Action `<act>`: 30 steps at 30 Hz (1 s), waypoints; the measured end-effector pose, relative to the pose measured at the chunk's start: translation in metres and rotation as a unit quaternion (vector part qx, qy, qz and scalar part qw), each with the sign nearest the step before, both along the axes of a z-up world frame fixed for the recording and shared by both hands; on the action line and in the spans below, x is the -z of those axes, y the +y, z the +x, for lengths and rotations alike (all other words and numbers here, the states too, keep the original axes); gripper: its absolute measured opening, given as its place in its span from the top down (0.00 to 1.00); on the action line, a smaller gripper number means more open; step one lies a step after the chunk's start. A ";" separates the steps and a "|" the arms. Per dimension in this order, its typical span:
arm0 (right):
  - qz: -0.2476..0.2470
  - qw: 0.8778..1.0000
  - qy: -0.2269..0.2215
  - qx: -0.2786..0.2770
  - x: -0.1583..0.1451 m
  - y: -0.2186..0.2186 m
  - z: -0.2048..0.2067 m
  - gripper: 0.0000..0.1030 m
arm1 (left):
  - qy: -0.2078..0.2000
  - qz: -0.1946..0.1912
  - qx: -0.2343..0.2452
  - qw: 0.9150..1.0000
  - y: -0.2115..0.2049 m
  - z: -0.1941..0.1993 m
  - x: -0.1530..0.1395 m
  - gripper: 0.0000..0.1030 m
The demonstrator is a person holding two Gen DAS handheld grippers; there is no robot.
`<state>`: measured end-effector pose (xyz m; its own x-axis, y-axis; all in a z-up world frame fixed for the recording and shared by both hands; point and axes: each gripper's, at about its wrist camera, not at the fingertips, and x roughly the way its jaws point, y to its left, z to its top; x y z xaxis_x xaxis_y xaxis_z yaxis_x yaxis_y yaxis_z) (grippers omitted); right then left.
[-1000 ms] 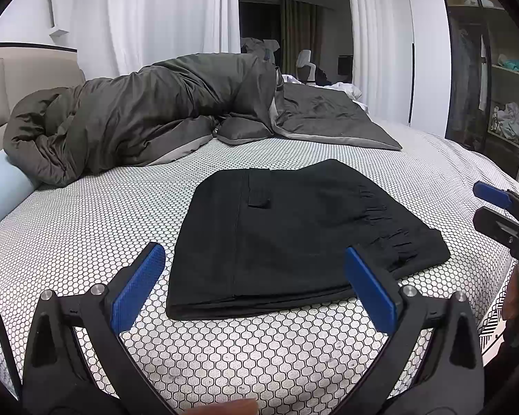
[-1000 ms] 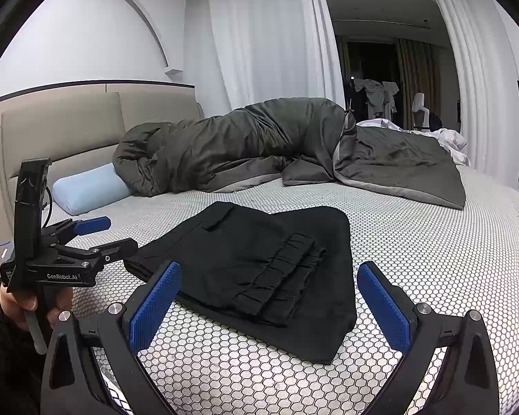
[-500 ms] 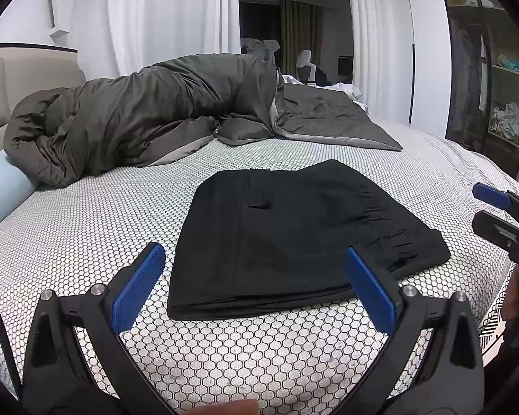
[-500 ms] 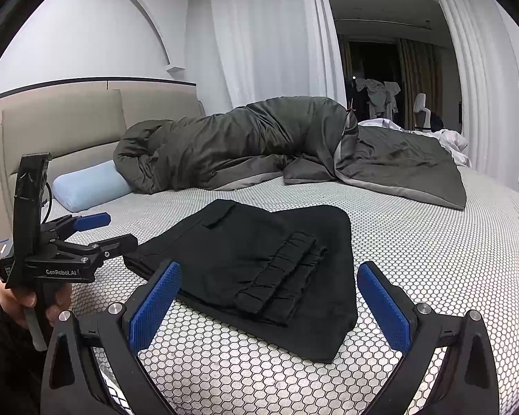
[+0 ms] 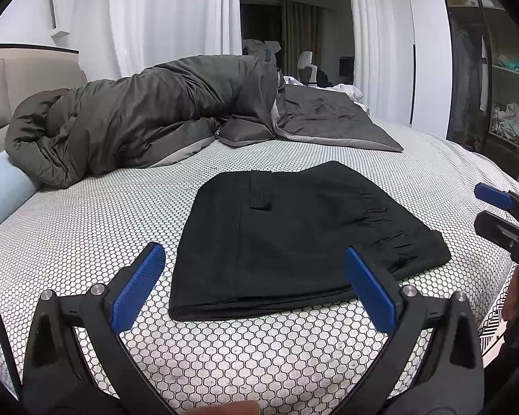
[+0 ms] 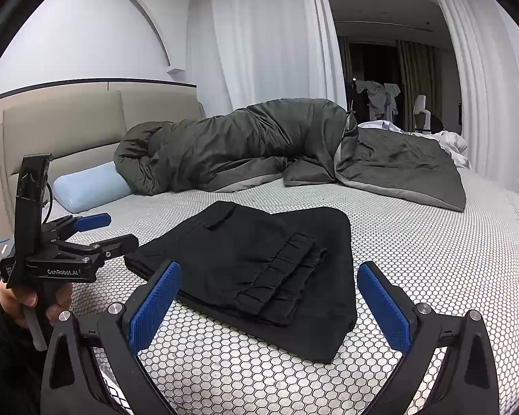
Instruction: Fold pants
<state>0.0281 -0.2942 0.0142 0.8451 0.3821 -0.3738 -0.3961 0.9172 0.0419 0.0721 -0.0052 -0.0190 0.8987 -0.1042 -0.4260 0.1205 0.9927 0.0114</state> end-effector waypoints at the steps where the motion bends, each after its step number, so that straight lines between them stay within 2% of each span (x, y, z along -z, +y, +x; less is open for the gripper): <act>1: 0.000 1.000 0.000 -0.001 0.000 0.000 0.000 0.00 | 0.001 0.000 0.000 1.000 0.000 0.000 0.000 0.01; 30: 0.007 1.000 0.015 -0.005 0.001 0.005 0.014 0.00 | 0.003 0.010 0.011 1.000 0.000 0.010 0.003 0.01</act>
<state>0.0416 -0.2894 0.0131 0.8297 0.3957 -0.3939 -0.4031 0.9126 0.0677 0.0824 -0.0054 -0.0215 0.8938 -0.1155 -0.4332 0.1422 0.9894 0.0296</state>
